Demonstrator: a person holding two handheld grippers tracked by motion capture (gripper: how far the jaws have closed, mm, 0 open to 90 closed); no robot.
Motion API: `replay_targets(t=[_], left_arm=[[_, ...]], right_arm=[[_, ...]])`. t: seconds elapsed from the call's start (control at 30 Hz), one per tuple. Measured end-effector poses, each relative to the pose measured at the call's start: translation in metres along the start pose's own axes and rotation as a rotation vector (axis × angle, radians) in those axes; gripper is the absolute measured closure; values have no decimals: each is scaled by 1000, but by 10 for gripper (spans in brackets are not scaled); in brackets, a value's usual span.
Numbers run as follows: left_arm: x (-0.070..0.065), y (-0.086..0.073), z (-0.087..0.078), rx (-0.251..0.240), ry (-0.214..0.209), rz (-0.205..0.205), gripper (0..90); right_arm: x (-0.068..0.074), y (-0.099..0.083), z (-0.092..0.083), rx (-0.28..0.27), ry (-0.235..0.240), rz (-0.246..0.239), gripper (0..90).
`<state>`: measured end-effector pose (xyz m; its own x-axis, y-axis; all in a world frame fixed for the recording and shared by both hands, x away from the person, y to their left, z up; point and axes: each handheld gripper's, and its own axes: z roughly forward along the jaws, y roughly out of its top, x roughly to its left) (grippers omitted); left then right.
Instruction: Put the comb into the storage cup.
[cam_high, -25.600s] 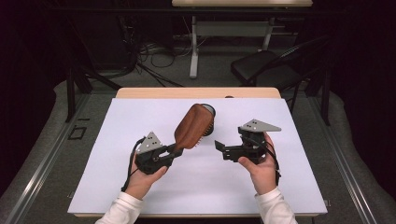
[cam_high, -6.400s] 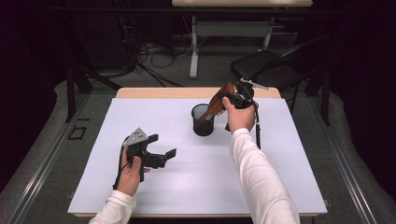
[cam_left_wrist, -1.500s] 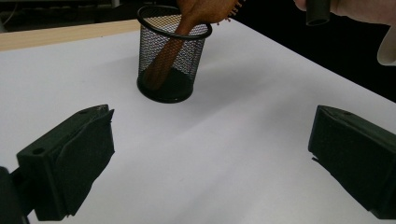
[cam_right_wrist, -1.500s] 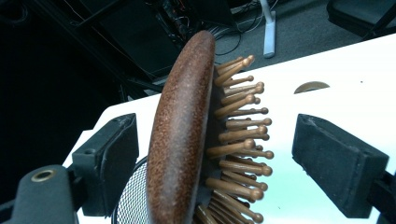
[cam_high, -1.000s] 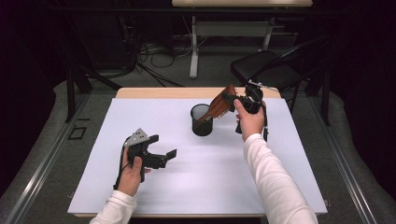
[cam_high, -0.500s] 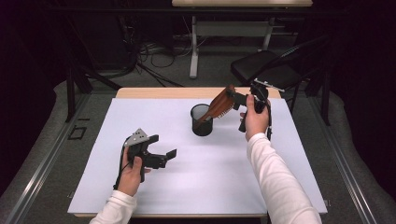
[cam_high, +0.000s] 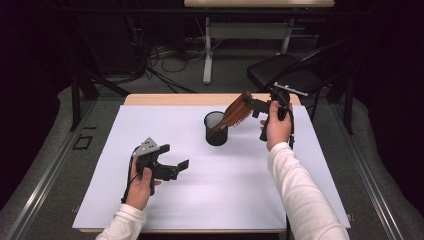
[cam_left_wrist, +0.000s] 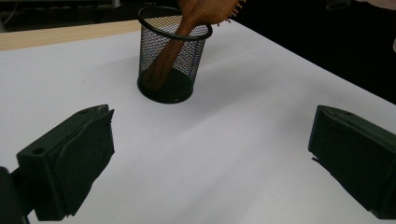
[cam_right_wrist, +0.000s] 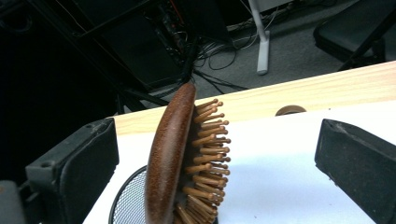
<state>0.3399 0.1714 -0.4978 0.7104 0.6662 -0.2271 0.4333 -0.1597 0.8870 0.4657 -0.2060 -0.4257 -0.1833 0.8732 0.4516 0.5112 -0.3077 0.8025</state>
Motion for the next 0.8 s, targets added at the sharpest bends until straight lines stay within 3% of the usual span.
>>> replay_targets(t=[0.37, 0.8], left_arm=[[1, 1, 0, -4, -1, 1, 4], [2, 0, 0, 1, 2, -6, 4]], right_arm=[[2, 2, -1, 0, 10, -8, 0], [-2, 8, -7, 20, 28, -53, 0]])
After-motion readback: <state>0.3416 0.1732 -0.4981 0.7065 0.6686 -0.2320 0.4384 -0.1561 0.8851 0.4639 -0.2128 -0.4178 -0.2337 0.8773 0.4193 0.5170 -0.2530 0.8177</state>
